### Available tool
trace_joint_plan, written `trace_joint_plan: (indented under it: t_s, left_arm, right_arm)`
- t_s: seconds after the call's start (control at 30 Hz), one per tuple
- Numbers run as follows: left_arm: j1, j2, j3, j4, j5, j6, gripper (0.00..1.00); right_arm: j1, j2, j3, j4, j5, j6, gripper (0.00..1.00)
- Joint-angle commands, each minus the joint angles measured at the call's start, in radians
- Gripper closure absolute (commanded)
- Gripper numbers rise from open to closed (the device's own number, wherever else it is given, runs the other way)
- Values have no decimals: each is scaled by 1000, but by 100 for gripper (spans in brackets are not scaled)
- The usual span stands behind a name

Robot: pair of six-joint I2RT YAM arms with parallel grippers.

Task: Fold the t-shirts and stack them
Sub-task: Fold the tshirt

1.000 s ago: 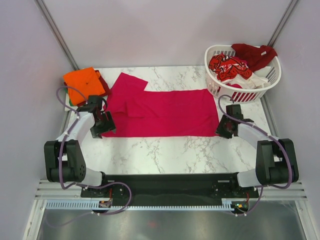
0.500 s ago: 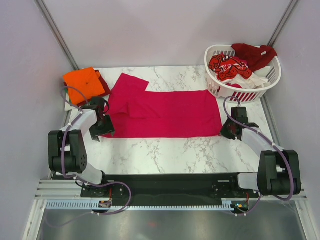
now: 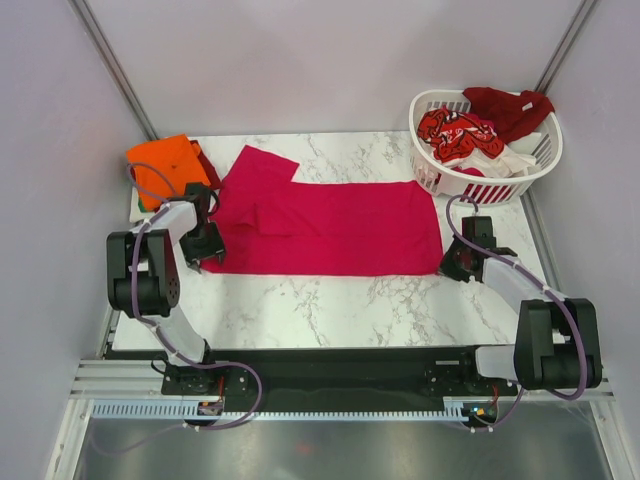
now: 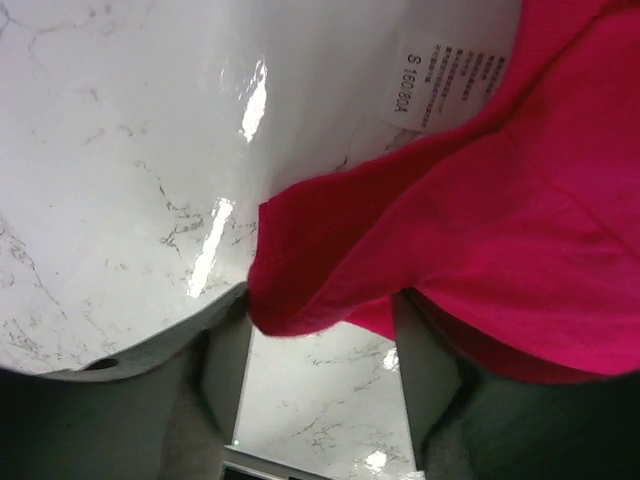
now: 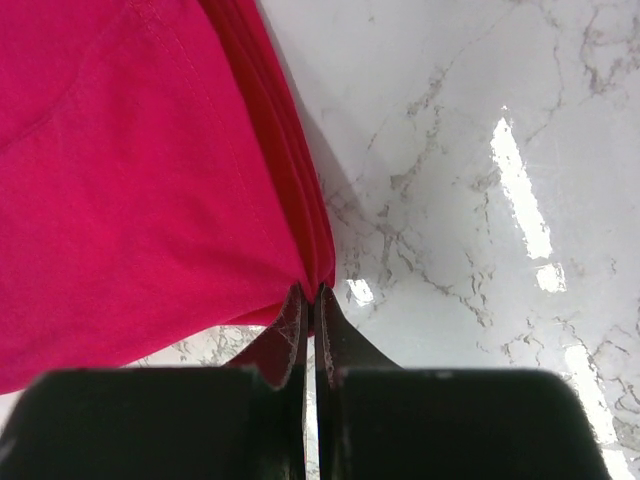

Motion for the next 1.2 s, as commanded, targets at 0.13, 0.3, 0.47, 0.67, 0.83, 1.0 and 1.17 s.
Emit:
trace_joint_plan:
  t_s: [0.13, 0.3, 0.47, 0.67, 0.83, 1.0, 1.17]
  left_arm:
    - [3, 79, 93, 42, 3, 20, 79]
    - [2, 43, 84, 50, 29, 28, 98]
    - [-3, -131, -19, 24, 168, -18, 98]
    - [-3, -422, -152, -74, 380, -69, 98]
    - [-3, -624, -234, -166, 472, -90, 92]
    - [-4, -776, -338, -249, 532, -106, 80]
    - [-8, -918, -361, -329, 621, -119, 1]
  right_arm:
    - [-4, 24, -7, 43, -28, -10, 100]
    - [-4, 24, -4, 43, -34, -7, 100]
    - [-32, -76, 38, -64, -75, 8, 100]
    - [-69, -249, 104, -265, -19, 5, 100]
    - [-86, -366, 104, -377, 11, 44, 100]
    - [-88, -453, 102, -475, 57, 111, 100]
    - [-88, -551, 122, -572, 94, 143, 66]
